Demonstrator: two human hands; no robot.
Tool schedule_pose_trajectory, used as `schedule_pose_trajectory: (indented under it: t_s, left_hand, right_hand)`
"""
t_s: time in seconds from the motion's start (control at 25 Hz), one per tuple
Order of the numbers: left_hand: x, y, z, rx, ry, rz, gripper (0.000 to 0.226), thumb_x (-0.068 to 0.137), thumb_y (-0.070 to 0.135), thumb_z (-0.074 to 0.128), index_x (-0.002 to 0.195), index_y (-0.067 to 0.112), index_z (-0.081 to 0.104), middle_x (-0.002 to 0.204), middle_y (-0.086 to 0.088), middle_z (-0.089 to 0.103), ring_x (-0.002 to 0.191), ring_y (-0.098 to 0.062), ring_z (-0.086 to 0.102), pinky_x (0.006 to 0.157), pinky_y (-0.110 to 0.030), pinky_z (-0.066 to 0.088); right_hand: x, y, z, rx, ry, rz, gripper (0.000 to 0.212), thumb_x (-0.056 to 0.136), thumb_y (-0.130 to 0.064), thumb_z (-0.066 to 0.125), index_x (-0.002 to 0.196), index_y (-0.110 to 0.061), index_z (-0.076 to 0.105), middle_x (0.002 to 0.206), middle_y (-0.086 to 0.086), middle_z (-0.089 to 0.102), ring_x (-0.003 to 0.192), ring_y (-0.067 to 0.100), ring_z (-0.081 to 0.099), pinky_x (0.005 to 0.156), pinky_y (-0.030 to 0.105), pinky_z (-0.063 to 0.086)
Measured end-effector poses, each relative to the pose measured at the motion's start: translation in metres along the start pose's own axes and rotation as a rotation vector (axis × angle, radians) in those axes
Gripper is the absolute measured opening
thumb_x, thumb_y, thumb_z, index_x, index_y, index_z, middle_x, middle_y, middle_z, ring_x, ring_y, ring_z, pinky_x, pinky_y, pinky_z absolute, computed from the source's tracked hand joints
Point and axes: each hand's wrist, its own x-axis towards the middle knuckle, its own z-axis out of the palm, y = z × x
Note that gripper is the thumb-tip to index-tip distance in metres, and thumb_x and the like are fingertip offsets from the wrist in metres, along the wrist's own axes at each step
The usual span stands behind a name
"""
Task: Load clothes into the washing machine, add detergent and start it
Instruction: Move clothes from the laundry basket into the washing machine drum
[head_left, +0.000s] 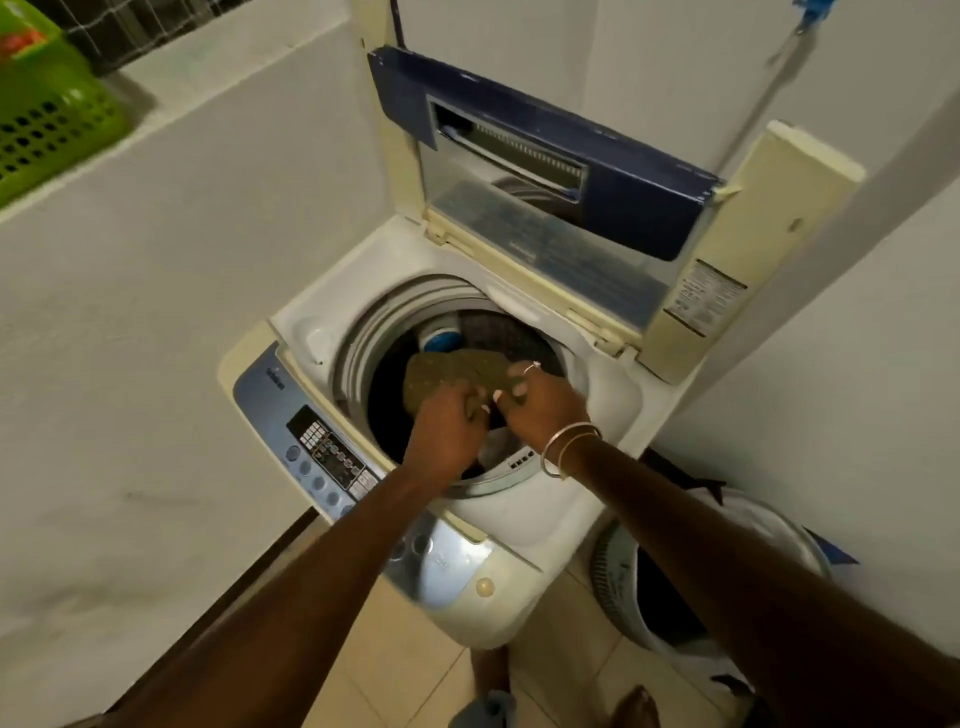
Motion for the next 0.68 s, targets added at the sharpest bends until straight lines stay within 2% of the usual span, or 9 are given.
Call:
schedule_pose_trajectory:
  t_s: [0.08, 0.16, 0.24, 0.32, 0.44, 0.52, 0.6, 0.68]
  left_hand:
    - [-0.015, 0.031, 0.023, -0.107, 0.069, 0.038, 0.013, 0.092, 0.016, 0.059, 0.102, 0.017, 0.068, 0.099, 0.001, 0.070, 0.088, -0.013, 0.064, 0.080, -0.033, 0.054]
    - [-0.026, 0.062, 0.046, -0.160, 0.154, 0.093, 0.013, 0.095, 0.018, 0.056, 0.102, 0.019, 0.067, 0.097, 0.004, 0.068, 0.088, -0.010, 0.063, 0.081, -0.033, 0.054]
    - [-0.033, 0.090, 0.067, -0.219, 0.242, 0.131, 0.012, 0.098, 0.022, 0.054, 0.102, 0.018, 0.065, 0.096, 0.005, 0.066, 0.087, -0.009, 0.062, 0.080, -0.032, 0.053]
    - [-0.040, 0.116, 0.091, -0.265, 0.274, 0.148, 0.011, 0.101, 0.020, 0.052, 0.101, 0.016, 0.062, 0.093, 0.004, 0.064, 0.085, -0.007, 0.060, 0.077, -0.027, 0.050]
    - [-0.055, 0.150, 0.138, -0.321, 0.207, 0.168, 0.010, 0.103, 0.021, 0.050, 0.103, 0.018, 0.060, 0.092, 0.005, 0.064, 0.085, -0.010, 0.062, 0.076, -0.028, 0.053]
    - [-0.064, 0.162, 0.175, -0.307, 0.138, 0.199, 0.011, 0.104, 0.023, 0.049, 0.105, 0.019, 0.059, 0.092, 0.006, 0.063, 0.086, -0.009, 0.063, 0.076, -0.028, 0.053]
    - [-0.071, 0.163, 0.219, -0.270, 0.050, 0.222, 0.012, 0.104, 0.023, 0.048, 0.103, 0.019, 0.059, 0.090, 0.007, 0.062, 0.083, -0.007, 0.060, 0.074, -0.028, 0.052]
    - [-0.076, 0.147, 0.267, -0.203, -0.057, 0.171, 0.015, 0.105, 0.027, 0.045, 0.100, 0.020, 0.058, 0.088, 0.007, 0.060, 0.081, -0.007, 0.059, 0.074, -0.029, 0.051]
  right_hand:
    - [-0.025, 0.015, -0.020, 0.075, 0.119, -0.020, 0.031, 0.093, -0.036, 0.061, 0.119, -0.020, 0.064, 0.103, 0.002, 0.072, 0.097, 0.020, 0.067, 0.087, 0.032, 0.053]
    - [-0.047, 0.038, -0.038, 0.114, 0.216, -0.052, 0.021, 0.095, -0.035, 0.058, 0.108, -0.021, 0.067, 0.094, -0.001, 0.073, 0.087, 0.016, 0.066, 0.076, 0.022, 0.047]
    - [-0.063, 0.060, -0.057, 0.148, 0.260, -0.070, 0.017, 0.096, -0.034, 0.056, 0.101, -0.020, 0.066, 0.090, -0.003, 0.071, 0.080, 0.012, 0.065, 0.071, 0.017, 0.042]
    - [-0.077, 0.084, -0.073, 0.185, 0.310, -0.067, 0.015, 0.097, -0.032, 0.056, 0.099, -0.020, 0.065, 0.086, -0.003, 0.071, 0.075, 0.011, 0.064, 0.068, 0.015, 0.044]
    - [-0.099, 0.129, -0.091, 0.240, 0.393, -0.059, 0.013, 0.096, -0.029, 0.060, 0.099, -0.017, 0.067, 0.083, -0.004, 0.069, 0.072, 0.009, 0.063, 0.067, 0.012, 0.048]
    - [-0.109, 0.170, -0.095, 0.254, 0.422, -0.028, 0.012, 0.095, -0.030, 0.061, 0.097, -0.019, 0.066, 0.079, -0.007, 0.067, 0.070, 0.010, 0.063, 0.066, 0.019, 0.052]
    - [-0.117, 0.221, -0.091, 0.227, 0.397, 0.053, 0.015, 0.095, -0.038, 0.056, 0.095, -0.024, 0.063, 0.077, -0.008, 0.068, 0.070, 0.010, 0.064, 0.064, 0.026, 0.054]
    - [-0.124, 0.277, -0.077, 0.160, 0.343, 0.121, 0.021, 0.097, -0.043, 0.050, 0.092, -0.026, 0.061, 0.076, -0.008, 0.066, 0.067, 0.007, 0.062, 0.064, 0.028, 0.053]
